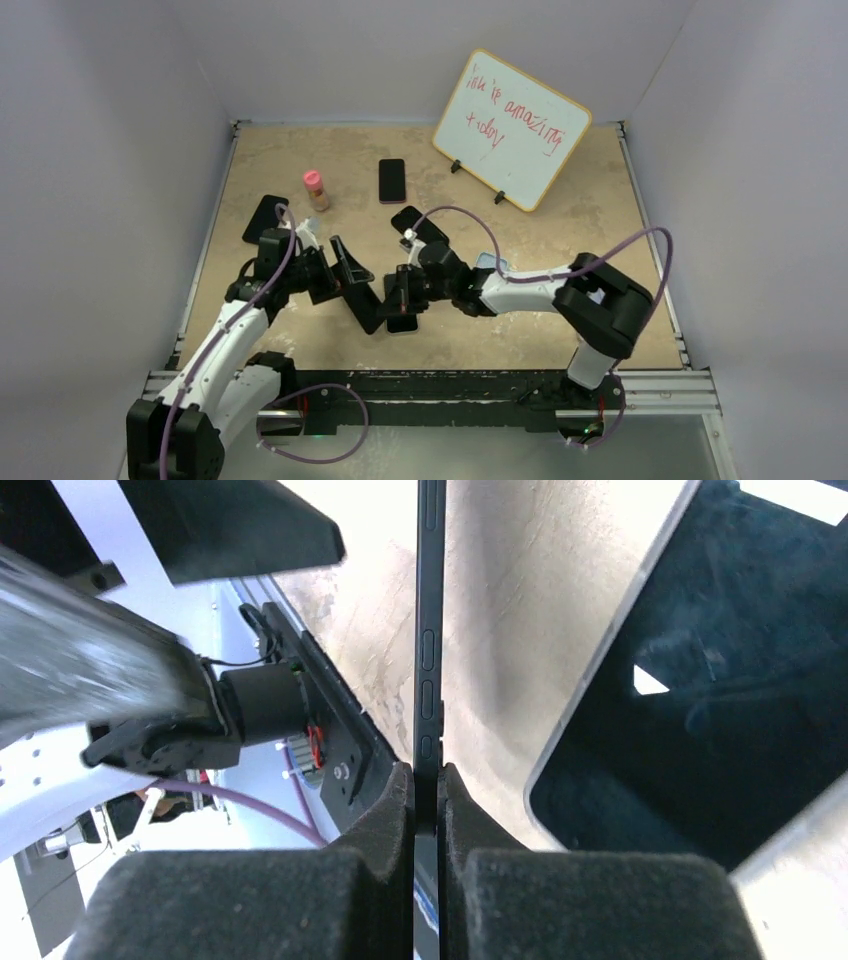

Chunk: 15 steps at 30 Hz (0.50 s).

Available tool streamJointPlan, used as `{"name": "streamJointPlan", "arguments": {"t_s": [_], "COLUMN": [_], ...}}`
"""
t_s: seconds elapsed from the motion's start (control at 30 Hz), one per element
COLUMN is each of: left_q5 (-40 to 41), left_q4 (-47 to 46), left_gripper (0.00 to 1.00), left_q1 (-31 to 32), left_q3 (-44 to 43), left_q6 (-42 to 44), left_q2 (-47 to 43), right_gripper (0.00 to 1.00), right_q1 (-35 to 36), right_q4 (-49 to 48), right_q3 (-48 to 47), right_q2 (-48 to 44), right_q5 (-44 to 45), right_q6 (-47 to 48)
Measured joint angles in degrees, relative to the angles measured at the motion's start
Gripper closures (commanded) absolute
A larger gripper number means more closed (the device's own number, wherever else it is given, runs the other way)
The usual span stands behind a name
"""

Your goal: Put the phone into the phone case

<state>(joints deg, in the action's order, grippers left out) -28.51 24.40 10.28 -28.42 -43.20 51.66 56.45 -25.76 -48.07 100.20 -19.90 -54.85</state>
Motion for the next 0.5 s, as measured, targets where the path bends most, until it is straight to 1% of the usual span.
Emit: {"name": "streamJointPlan", "arguments": {"t_s": [0.13,0.27,0.43,0.5], "left_q5": [-3.6,-6.0,-8.1,-8.5], "left_q4": [-0.9,-2.8,-4.7,-5.6], "left_gripper": [0.08,0.13,0.18,0.21], "left_q1": [0.0,0.0,0.0,0.0], "left_q3": [-3.4,-5.0,-5.2,-5.2], "left_q6": [2.2,3.5,4.0,4.0], "left_q2": [-3.8,-7.1,-6.0,-5.2], "right_gripper": [1.00,1.00,1.00,1.00], "right_q1": [-1.2,-3.1,-4.8,-5.1], "right_q4": [1.8,7.5,16.5,20.2], "right_q3": [4.7,7.6,10.6,11.7], "right_q2": [-8.9,-20.2,-33.9,-38.0], "right_q5": [2.0,7.3,17.1,20.8], "right_q6": [0.2,0.8,1.2,1.2]}}
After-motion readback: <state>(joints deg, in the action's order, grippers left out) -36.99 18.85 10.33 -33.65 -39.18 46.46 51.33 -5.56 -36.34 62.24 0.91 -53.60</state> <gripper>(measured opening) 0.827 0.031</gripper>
